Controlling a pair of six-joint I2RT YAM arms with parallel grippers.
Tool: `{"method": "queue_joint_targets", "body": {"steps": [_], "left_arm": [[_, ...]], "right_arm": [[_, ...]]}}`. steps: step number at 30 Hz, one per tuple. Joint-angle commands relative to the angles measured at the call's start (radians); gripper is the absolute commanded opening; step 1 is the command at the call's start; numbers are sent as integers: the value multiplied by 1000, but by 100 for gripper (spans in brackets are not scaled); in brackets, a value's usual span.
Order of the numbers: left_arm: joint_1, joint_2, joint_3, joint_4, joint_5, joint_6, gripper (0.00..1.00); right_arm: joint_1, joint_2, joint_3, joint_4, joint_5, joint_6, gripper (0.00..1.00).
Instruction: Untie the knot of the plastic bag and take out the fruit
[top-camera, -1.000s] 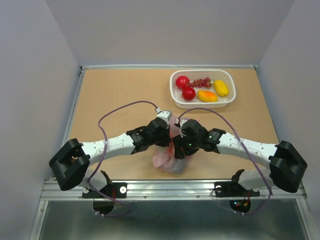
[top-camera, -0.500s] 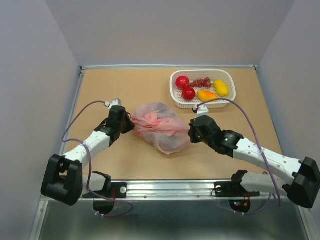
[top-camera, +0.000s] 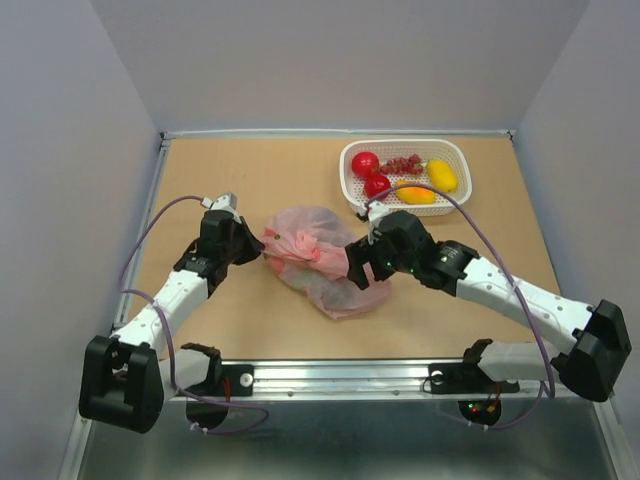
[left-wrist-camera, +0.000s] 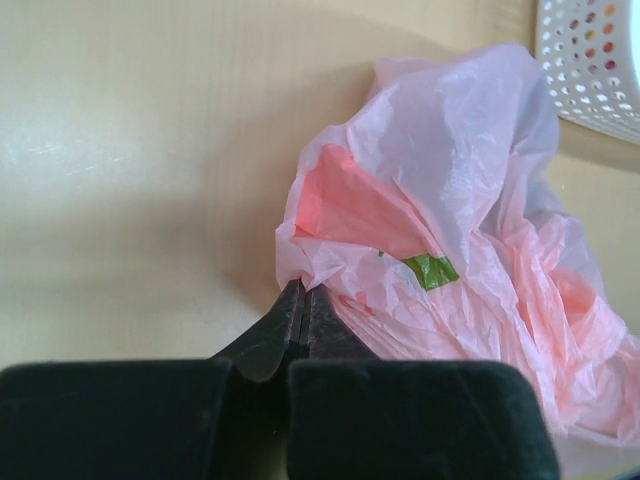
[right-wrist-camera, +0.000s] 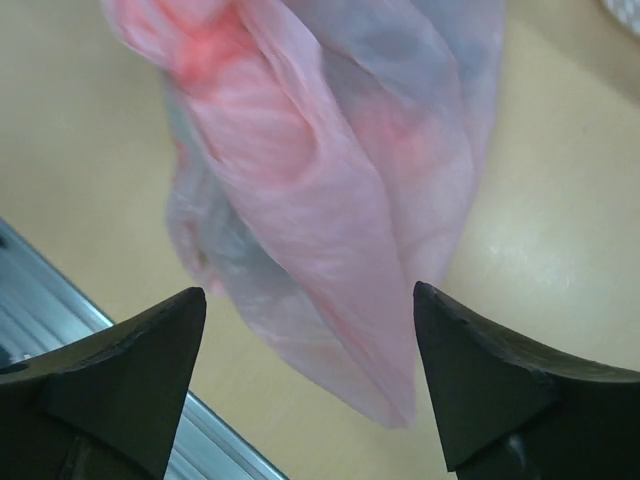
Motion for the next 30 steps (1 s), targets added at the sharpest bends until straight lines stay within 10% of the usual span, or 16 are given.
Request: {"method": "queue_joint_targets", "body": {"steps": [1, 18, 25, 30], "left_arm": [[-18, -82, 52, -41, 35, 50, 0], [-28, -182, 144, -204, 7, 46, 0], [-13, -176, 141, -265, -178, 77, 0], [68, -133, 126, -227, -182, 86, 0]], "right_arm": [[3, 37, 204, 30, -145, -144, 91], [124, 372, 358, -25, -103, -391, 68], [132, 305, 278, -24, 147, -379, 6], [127, 194, 197, -24, 298, -373, 1]]}}
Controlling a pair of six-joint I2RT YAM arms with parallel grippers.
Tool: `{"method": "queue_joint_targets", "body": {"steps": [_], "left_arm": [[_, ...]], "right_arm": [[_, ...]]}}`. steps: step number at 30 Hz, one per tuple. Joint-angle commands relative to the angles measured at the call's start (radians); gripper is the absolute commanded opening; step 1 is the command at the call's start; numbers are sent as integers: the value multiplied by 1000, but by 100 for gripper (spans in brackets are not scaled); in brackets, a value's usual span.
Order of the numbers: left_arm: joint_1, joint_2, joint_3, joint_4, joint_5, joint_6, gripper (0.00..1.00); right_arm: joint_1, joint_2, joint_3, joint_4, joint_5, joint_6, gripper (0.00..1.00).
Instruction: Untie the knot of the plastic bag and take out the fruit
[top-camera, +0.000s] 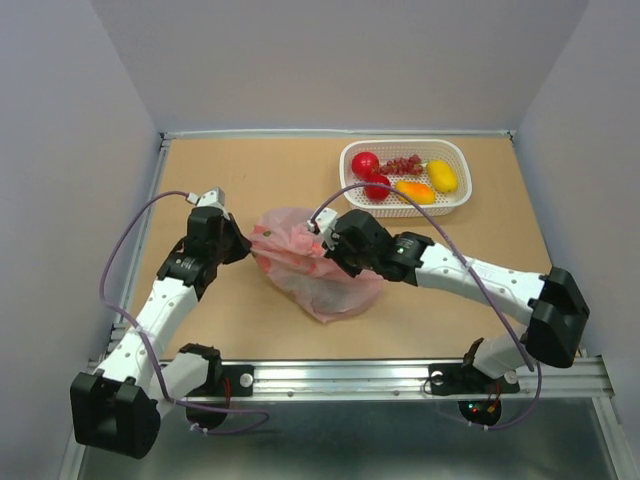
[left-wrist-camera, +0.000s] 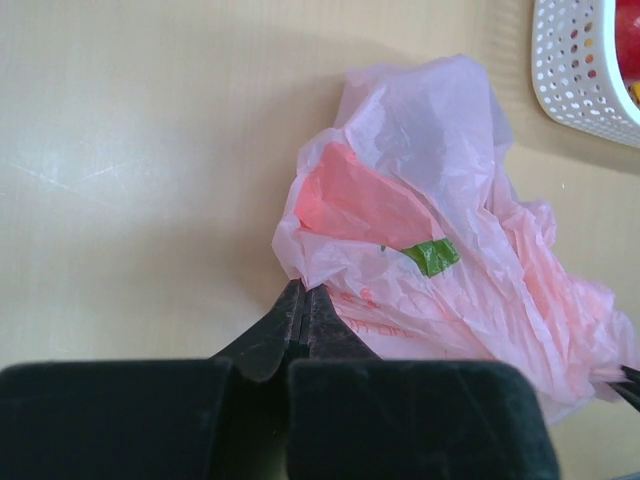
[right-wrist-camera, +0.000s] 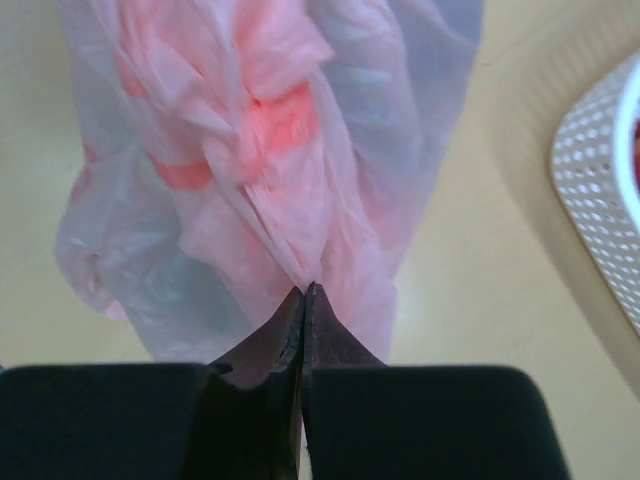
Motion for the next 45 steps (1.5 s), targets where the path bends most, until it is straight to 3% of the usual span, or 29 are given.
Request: {"method": "queue_joint_targets", "body": {"steps": [1, 11, 14, 16, 19, 20, 23, 25, 31, 38, 45], "left_arm": [[79, 32, 12, 37, -96, 38, 0], [272, 131, -94, 164, 95, -2, 0], [295, 124, -128, 200, 177, -19, 0], [295, 107, -131, 216, 242, -18, 1], [295, 50, -108, 209, 302, 33, 37], [294, 8, -82, 186, 313, 48, 56], [282, -74, -22, 149, 307, 103, 89], [249, -152, 9, 114, 274, 151, 99], [-82, -226, 90, 82, 101, 214, 99], [-401, 28, 191, 26, -239, 119, 99], [-527, 248, 282, -69, -509, 32, 99]], "right_arm": [[-7, -126, -66, -15, 237, 4, 1], [-70, -378, -184, 58, 538, 343, 1], [-79, -436, -206, 106, 503, 381, 1], [-79, -429, -205, 130, 359, 339, 1], [-79, -394, -163, 127, 262, 308, 1], [-79, -389, -150, 129, 252, 311, 1], [-79, -338, -53, 129, 227, 289, 1], [-81, -299, 17, 126, 225, 263, 1], [-79, -194, 88, 127, 190, 216, 1], [-79, -202, 49, 127, 106, 219, 1], [-78, -243, 1, 127, 83, 237, 1]]}}
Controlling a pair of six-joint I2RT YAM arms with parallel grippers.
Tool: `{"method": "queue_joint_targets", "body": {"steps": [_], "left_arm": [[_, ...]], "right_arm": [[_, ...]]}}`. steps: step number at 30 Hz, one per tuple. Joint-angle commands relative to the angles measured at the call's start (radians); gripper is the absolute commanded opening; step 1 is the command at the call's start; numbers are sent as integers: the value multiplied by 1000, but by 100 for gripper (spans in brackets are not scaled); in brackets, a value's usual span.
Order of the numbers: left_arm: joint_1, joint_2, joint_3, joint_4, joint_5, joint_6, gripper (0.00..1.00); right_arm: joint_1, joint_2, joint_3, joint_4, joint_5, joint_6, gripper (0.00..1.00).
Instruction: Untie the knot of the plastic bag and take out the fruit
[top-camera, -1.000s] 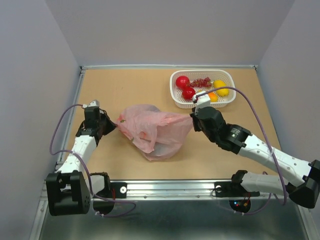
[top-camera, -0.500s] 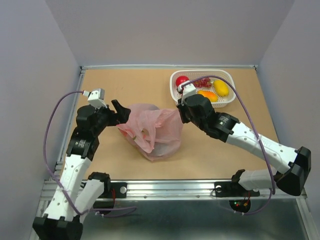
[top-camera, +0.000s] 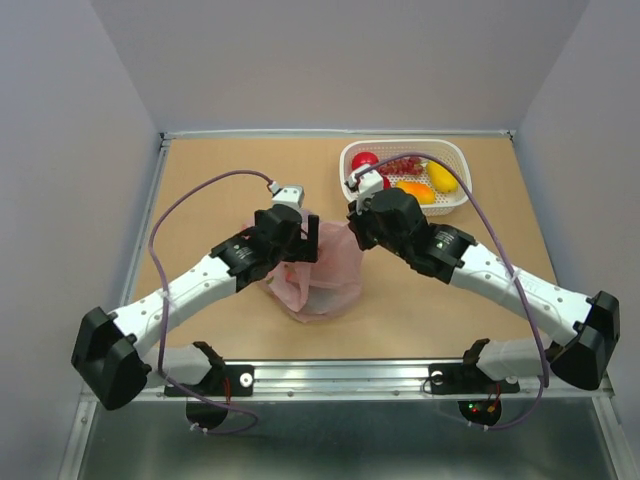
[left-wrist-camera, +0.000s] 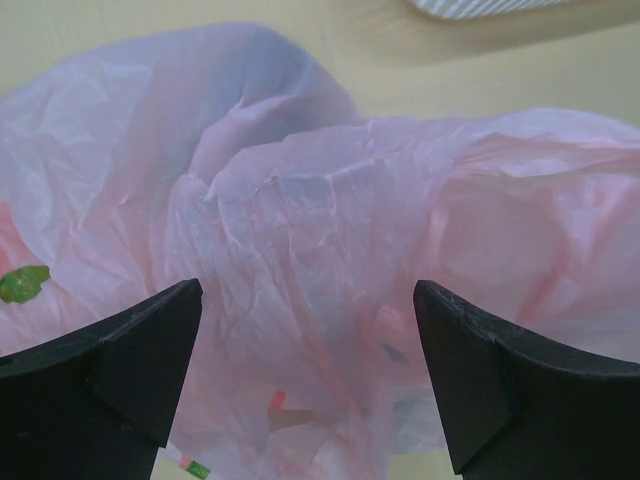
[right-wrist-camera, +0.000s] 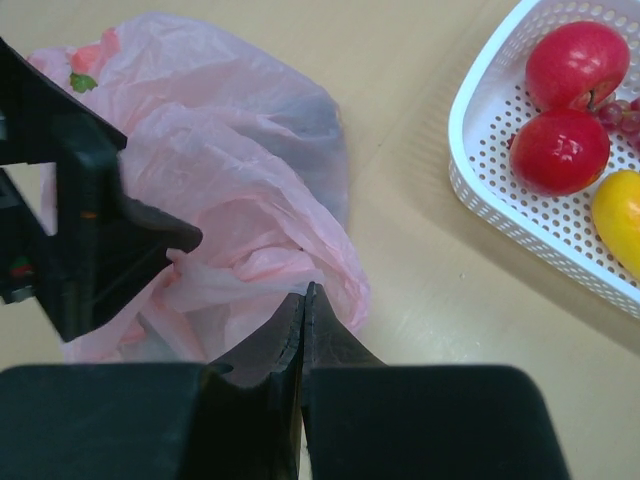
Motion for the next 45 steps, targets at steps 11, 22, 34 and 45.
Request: {"method": "queue_joint_targets", "body": {"steps": [11, 22, 34, 45], "left_arm": [[105, 160, 40, -17, -363, -79, 97], [385, 71, 146, -31, -191, 157, 0], [431, -32, 249, -186, 186, 56, 0], [431, -89, 241, -140, 443, -64, 0]], "right_arm": [[-4, -140, -115, 33, 18, 28, 1], [-10, -79, -89, 9, 222, 62, 1], [-102, 70, 303, -22, -130, 113, 75], [82, 263, 456, -45, -316, 194, 95]]}}
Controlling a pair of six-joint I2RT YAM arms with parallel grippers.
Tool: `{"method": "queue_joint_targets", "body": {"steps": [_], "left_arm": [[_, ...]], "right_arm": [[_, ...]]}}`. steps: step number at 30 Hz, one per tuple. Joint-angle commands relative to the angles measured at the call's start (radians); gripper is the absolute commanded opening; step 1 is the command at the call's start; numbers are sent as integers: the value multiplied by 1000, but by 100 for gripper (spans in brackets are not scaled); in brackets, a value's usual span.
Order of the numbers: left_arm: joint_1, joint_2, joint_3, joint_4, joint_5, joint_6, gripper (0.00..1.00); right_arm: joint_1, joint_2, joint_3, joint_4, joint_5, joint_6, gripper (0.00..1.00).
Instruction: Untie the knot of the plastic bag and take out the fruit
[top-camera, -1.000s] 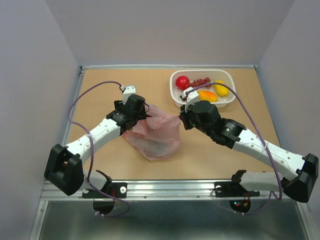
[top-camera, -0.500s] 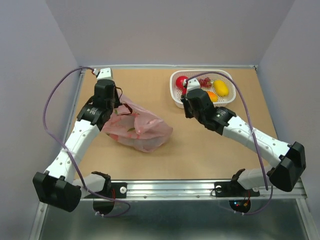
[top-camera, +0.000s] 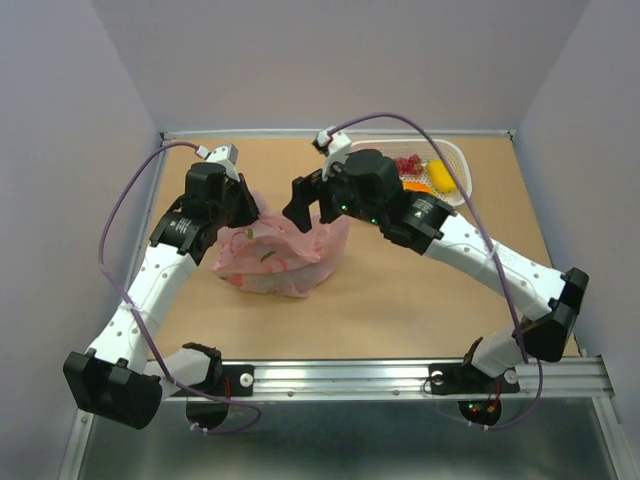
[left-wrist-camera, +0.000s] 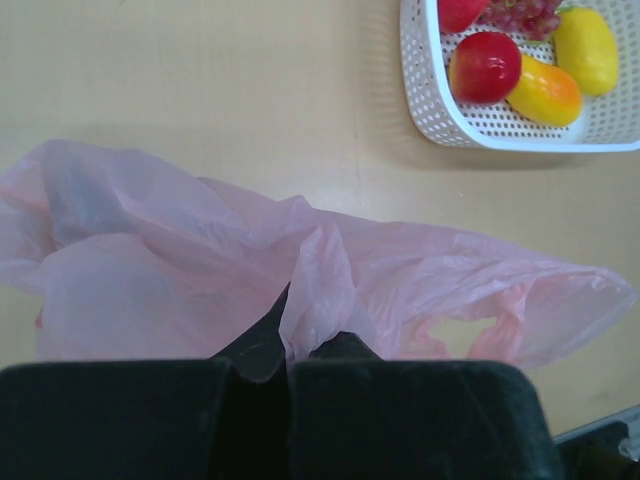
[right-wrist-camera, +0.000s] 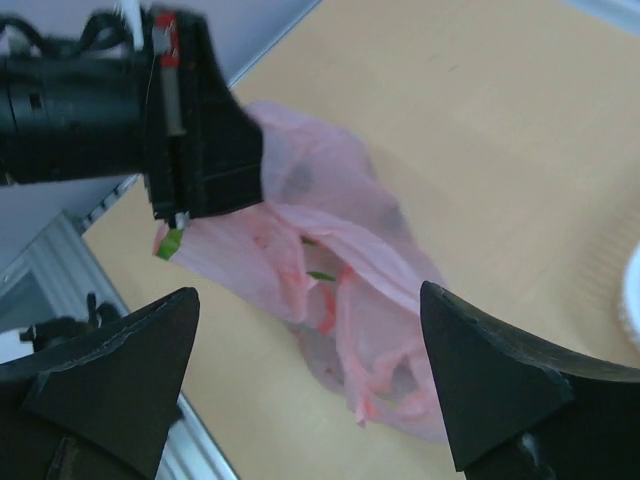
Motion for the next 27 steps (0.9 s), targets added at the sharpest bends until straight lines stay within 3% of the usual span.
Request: {"method": "queue_joint_targets", "body": {"steps": [1, 5, 7, 9, 10, 11, 19, 23, 27], "left_arm": [[-1, -54, 44, 29, 89, -43, 0], [-1, -80, 73, 15, 79, -47, 0], [-1, -87, 76, 9, 54, -49, 0], [-1, -95, 71, 3, 30, -46, 0], [-1, -95, 67, -1, 18, -40, 0], [-1, -100, 65, -6, 20, -36, 0], [-1, -149, 21, 18, 76, -33, 0], [1, -186, -7, 23, 0, -30, 0], [18, -210, -80, 38, -162, -24, 0]], "right_arm": [[63, 74, 23, -12, -86, 44, 93], [73, 103, -8, 5, -53, 54, 84], [73, 109, -44, 28, 60, 58, 79], [74, 119, -63, 45, 114, 63, 63], [73, 131, -69, 59, 140, 57, 49], [73, 140, -71, 63, 142, 55, 46], [74, 229, -117, 135, 202, 64, 45], [71, 263, -259, 197, 262, 63, 45], [71, 248, -365, 204, 198, 63, 47]]}}
